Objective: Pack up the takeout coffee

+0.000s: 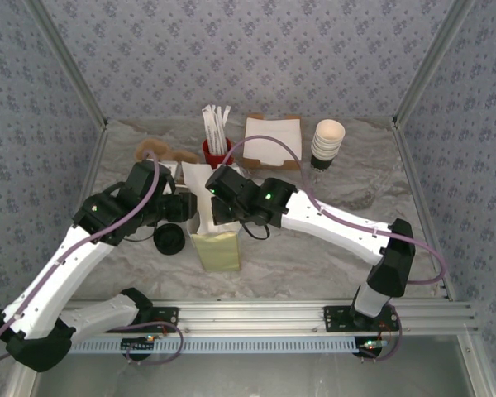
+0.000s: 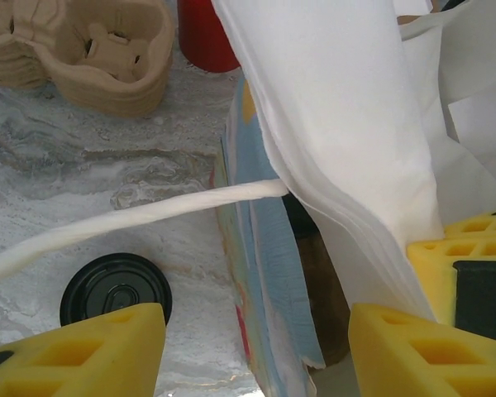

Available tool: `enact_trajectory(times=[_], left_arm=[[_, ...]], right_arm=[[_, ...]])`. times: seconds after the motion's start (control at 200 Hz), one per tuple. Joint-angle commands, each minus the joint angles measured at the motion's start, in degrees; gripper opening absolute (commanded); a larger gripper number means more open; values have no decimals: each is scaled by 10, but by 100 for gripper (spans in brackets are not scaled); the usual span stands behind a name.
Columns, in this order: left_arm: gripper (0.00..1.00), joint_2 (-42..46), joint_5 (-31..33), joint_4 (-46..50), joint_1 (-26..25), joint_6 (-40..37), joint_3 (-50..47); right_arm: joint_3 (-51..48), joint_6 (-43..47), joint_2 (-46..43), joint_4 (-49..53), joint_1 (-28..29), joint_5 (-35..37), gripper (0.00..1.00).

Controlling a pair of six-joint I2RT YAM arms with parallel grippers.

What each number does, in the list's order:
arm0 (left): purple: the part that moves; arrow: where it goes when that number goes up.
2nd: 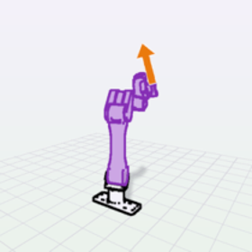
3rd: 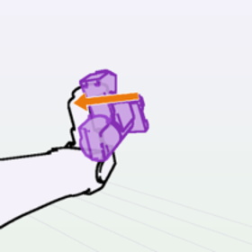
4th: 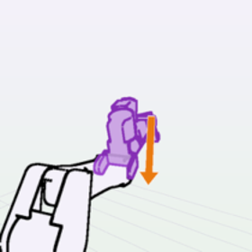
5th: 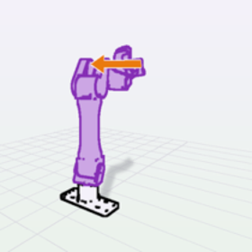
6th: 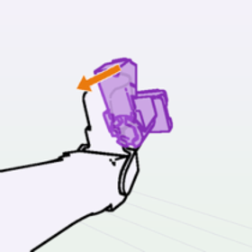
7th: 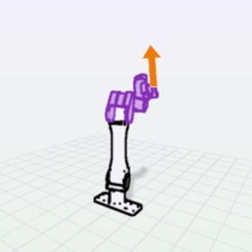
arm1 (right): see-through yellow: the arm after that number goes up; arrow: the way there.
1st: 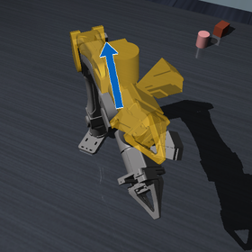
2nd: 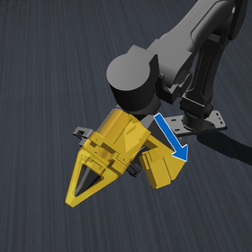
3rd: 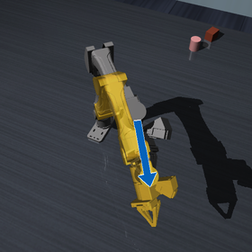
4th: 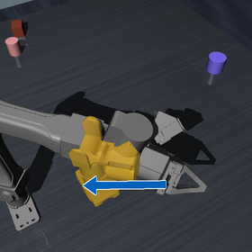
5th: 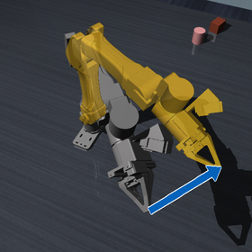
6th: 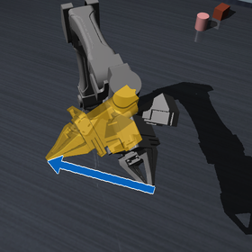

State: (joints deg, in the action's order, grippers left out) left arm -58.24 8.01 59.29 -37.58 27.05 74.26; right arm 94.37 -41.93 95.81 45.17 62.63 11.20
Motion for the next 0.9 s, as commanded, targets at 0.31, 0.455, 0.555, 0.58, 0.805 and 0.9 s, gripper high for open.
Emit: enact_trajectory(times=[0.31, 0.455, 0.555, 0.58, 0.805, 0.9], left_arm=[[60, 4, -15, -17, 7, 5, -9], [60, 4, -15, -22, 8, 5, -11], [58, 3, -15, -25, 8, 6, -14], [58, 3, -16, -26, 8, 6, -15], [55, 2, -17, -32, 8, 8, -18], [55, 0, -16, -34, 8, 6, -14]], right_arm=[[29, 6, 15, 42, 6, 23, 0], [34, 8, 15, 50, 9, 30, 0], [36, 9, 16, 59, 10, 37, 0], [36, 9, 15, 61, 10, 39, 0], [38, 5, 24, 74, 11, 43, 2], [39, 6, 29, 73, 11, 39, 5]])
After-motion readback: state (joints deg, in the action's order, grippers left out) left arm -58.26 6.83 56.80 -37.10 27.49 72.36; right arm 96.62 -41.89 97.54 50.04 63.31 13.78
